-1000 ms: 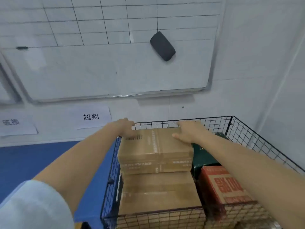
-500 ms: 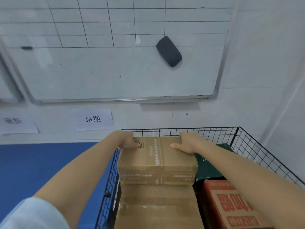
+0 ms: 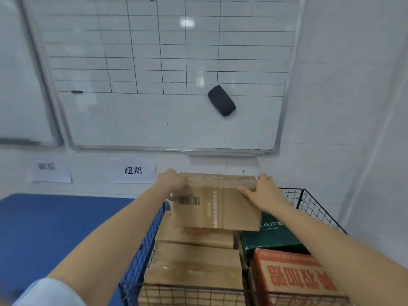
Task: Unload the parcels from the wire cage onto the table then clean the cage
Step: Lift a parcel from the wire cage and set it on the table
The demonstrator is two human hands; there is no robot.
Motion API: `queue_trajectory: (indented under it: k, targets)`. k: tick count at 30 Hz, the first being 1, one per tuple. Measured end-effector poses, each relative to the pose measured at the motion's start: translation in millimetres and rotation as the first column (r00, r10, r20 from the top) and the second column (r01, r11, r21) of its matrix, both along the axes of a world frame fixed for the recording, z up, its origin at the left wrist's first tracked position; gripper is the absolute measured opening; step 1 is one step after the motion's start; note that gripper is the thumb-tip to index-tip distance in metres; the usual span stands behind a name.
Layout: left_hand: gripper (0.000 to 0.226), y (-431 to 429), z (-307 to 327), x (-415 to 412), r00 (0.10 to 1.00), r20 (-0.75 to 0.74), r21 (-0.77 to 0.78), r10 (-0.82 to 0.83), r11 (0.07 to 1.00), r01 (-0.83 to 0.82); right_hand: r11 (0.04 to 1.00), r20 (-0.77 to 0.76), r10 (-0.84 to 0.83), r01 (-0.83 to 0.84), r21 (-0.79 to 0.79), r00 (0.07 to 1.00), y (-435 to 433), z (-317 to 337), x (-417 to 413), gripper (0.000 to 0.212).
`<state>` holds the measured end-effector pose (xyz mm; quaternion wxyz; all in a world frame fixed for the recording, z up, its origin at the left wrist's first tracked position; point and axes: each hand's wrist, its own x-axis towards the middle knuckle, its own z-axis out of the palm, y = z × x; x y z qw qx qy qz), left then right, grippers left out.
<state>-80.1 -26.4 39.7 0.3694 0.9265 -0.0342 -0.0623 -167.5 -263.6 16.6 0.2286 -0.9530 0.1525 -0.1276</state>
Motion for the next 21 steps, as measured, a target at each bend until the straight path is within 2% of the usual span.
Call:
queue_trajectory:
  k: [3,4,7,10,12,14,16,19,21]
  targets:
    - [0.034,1.3,-19.9,-15.6,1.0,-0.013,0.077,0.028,0.997,-0.027,0.998,-0.05,0.004,-0.001,0.07,0.999,-2.9,-17.7,-9.3,0.1]
    - [0.032,2.1,-27.1,-21.3,0.999,-0.026,0.105,0.021,0.994,-0.019,0.998,-0.072,0.012,-0.007,0.069,0.997,-3.9,-24.3,-10.6,0.099]
    - [0.033,6.2,-43.9,-33.1,0.996,-0.094,0.179,0.01,0.984,0.007,0.999,-0.119,0.044,-0.04,0.034,0.992,-5.6,-41.8,-13.6,0.074]
    - [0.034,11.3,-50.4,-33.4,0.99,-0.143,0.132,-0.005,0.991,0.024,0.995,-0.15,0.089,-0.081,0.061,0.985,-6.8,-44.9,-16.2,0.059]
    - [0.077,13.2,-47.3,-33.5,0.983,-0.18,0.06,-0.027,0.997,0.039,0.988,-0.179,0.124,-0.106,0.11,0.976,-7.0,-39.1,-17.7,0.057]
    - [0.099,15.6,-41.8,-34.5,0.968,-0.23,0.019,-0.099,0.994,0.106,0.978,-0.213,0.136,-0.097,0.184,0.968,-6.1,-33.1,-18.2,0.064]
    - [0.105,18.6,-35.4,-34.7,0.944,-0.284,0.011,-0.165,0.984,0.175,0.969,-0.241,0.122,-0.063,0.238,0.963,-4.1,-29.2,-17.0,0.078]
    - [0.097,22.7,-27.1,-37.0,0.948,-0.269,0.03,-0.171,0.982,0.186,0.974,-0.26,0.07,-0.01,0.227,0.963,-0.5,-22.3,-14.1,0.111]
    - [0.082,23.0,-21.5,-36.2,0.965,-0.22,-0.024,-0.14,0.99,0.138,0.968,-0.218,0.08,-0.024,0.249,0.973,1.7,-16.5,-15.8,0.121]
